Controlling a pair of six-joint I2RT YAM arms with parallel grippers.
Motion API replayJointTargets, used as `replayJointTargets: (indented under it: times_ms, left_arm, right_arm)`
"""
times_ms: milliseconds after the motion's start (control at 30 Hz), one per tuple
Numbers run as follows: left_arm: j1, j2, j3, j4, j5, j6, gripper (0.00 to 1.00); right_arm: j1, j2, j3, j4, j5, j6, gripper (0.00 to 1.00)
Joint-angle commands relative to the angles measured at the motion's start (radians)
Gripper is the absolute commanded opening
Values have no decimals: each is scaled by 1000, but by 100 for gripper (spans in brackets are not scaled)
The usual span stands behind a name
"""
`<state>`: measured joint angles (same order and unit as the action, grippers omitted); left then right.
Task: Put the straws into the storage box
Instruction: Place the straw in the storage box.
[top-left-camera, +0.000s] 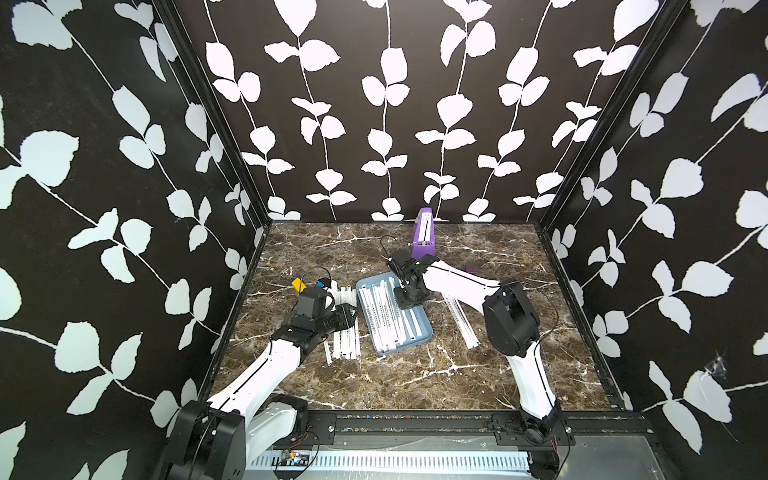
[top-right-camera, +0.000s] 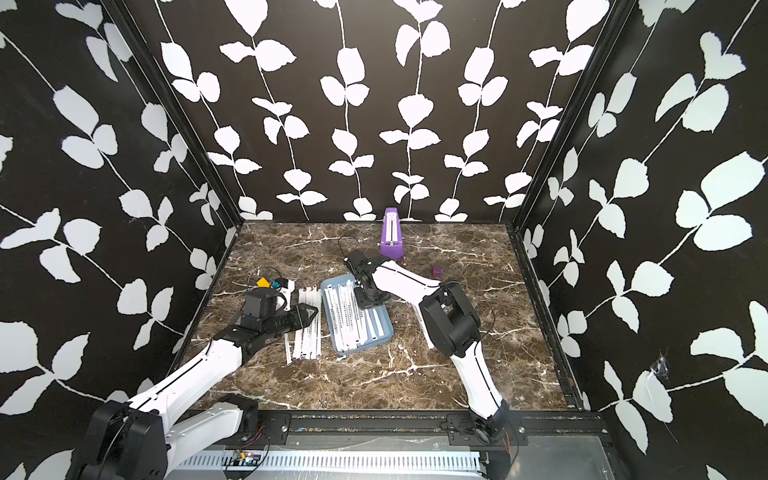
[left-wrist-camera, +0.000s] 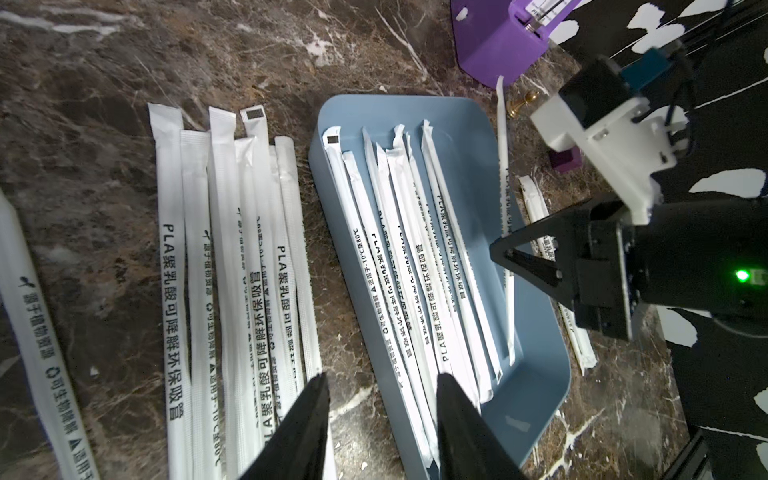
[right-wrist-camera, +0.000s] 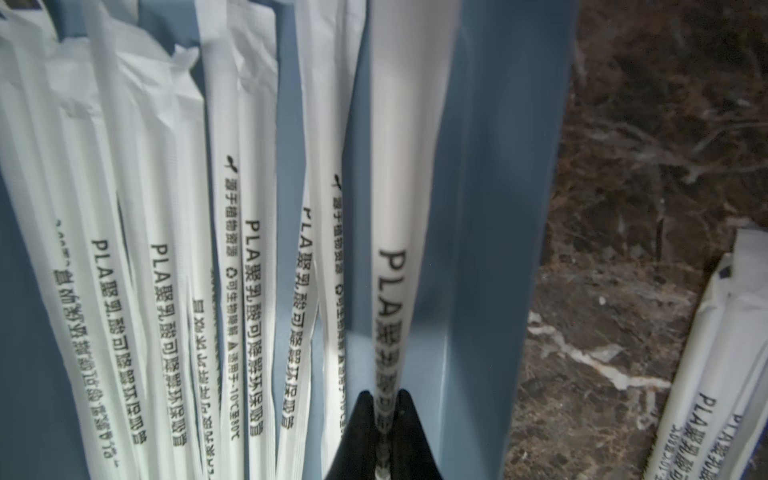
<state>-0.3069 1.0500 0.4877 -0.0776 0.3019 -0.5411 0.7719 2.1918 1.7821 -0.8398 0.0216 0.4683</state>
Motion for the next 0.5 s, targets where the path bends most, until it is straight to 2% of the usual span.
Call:
replayJointTargets:
  times_ms: [0,200,467]
  left_arm:
    - [-1,4,-15,21,19,7,45]
    - [-1,13,-27,47,23,0,44]
    - [-1,25,-34,65,28,-3,44]
  right_arm:
    - [2,41,49,-19,-15,20,11]
    - [3,78,76,-24,-40,27,12]
    - [3,100,92,-32,-41,35,19]
